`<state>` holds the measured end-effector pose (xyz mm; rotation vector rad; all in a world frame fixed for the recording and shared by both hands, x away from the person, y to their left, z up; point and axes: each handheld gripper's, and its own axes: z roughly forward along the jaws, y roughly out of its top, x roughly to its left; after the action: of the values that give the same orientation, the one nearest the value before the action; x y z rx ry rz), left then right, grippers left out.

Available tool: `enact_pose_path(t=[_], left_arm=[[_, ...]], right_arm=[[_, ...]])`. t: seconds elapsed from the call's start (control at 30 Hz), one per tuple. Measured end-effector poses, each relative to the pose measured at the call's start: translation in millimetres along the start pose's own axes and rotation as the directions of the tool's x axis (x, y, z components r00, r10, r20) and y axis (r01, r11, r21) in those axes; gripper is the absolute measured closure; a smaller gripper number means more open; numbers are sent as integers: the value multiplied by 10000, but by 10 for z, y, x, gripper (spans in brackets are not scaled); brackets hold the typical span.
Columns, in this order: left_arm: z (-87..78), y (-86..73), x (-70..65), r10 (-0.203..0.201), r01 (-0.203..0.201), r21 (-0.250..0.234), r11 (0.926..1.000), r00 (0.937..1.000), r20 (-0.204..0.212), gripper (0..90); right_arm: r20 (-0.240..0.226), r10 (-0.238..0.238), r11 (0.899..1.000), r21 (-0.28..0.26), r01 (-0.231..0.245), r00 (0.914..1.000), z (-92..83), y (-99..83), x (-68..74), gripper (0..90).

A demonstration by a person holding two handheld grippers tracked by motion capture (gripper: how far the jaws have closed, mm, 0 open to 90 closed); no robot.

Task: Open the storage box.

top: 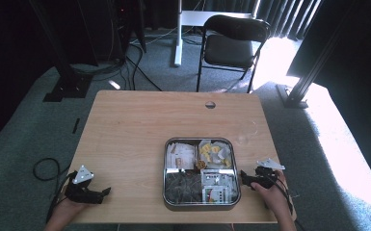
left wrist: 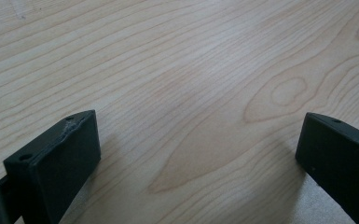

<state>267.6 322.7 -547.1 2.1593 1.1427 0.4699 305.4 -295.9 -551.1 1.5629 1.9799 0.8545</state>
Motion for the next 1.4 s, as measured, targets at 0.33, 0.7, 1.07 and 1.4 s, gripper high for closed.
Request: enact_pose_path(t=[0.33,0.7,1.07,1.4], left_arm=[[-15,-3,4,-100,101,46,9999,9999,-91,9],[8,51,-42,80,-82,250,9997,9999,96,11],[19,147,-119,169,-173,90,9998,9987,481,11],[24,260,-230,459,-459,-12,9989,9953,857,12]], right_arm=[[-23,-37,10000,3,37,10000,1,1,-3,105],[-44,-57,10000,10,57,10000,3,3,-6,103],[-51,-70,10000,9,70,10000,4,4,-7,102],[-50,-73,10000,8,73,10000,4,4,-7,102]])
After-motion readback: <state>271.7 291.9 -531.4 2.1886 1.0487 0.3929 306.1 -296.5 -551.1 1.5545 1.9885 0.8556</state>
